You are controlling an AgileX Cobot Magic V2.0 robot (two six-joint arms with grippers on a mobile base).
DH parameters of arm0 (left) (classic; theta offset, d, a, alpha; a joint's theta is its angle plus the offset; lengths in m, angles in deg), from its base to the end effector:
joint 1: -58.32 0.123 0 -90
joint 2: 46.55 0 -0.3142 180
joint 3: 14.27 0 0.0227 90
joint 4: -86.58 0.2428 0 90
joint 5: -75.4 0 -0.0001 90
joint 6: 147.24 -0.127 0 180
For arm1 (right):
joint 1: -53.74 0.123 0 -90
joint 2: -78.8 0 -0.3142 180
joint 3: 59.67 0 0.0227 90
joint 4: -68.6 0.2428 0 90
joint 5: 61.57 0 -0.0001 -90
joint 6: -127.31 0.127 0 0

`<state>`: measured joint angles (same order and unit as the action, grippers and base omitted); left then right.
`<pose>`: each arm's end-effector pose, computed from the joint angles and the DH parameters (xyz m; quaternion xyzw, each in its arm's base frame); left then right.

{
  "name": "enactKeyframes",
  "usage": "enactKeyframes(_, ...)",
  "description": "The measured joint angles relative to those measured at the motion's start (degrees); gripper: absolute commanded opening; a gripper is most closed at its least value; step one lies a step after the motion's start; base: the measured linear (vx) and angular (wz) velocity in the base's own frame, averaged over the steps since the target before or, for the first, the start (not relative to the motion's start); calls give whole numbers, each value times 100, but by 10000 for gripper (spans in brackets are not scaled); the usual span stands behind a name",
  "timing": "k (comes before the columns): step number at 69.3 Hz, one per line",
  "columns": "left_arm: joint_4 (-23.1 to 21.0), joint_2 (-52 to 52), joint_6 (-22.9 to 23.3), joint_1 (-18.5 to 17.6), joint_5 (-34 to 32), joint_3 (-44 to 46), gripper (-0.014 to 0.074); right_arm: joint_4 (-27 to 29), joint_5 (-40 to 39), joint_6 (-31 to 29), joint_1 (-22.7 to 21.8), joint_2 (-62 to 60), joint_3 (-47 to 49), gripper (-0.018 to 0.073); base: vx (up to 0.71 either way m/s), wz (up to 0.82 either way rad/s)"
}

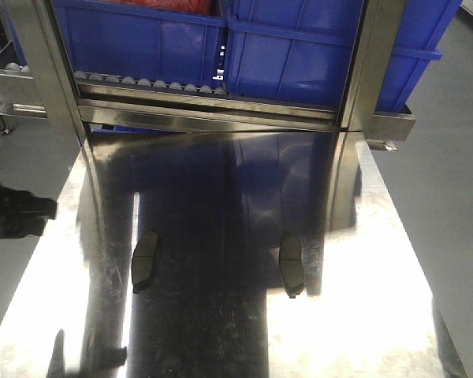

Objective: Move and align brake pads A on conveyor
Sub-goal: 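Lower the open left gripper onto the brake pad on the table, then close the left gripper on the pad and lift it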

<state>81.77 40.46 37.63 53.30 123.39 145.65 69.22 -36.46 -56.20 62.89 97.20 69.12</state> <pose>0.2741 -0.0320 0.2722 -0.0194 0.9756 -0.0550 0.2116 0.0474 0.0082 0.3175 -0.0791 0.7314 0.0383 0.6763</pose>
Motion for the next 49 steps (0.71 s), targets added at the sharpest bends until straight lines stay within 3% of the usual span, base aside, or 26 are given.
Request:
enactKeyframes(18,-32,1530,-96,-907,338,1151,388,0,0,0,0,0,0,563,0,0)
enactKeyframes(28,-72,2183,121,-1396,350,1609,388,0,0,0,0,0,0,563,0,0)
enactKeyframes(49,-77,3117,313,-1702,477,2076,419,0,0,0,0,0,0,563,0,0)
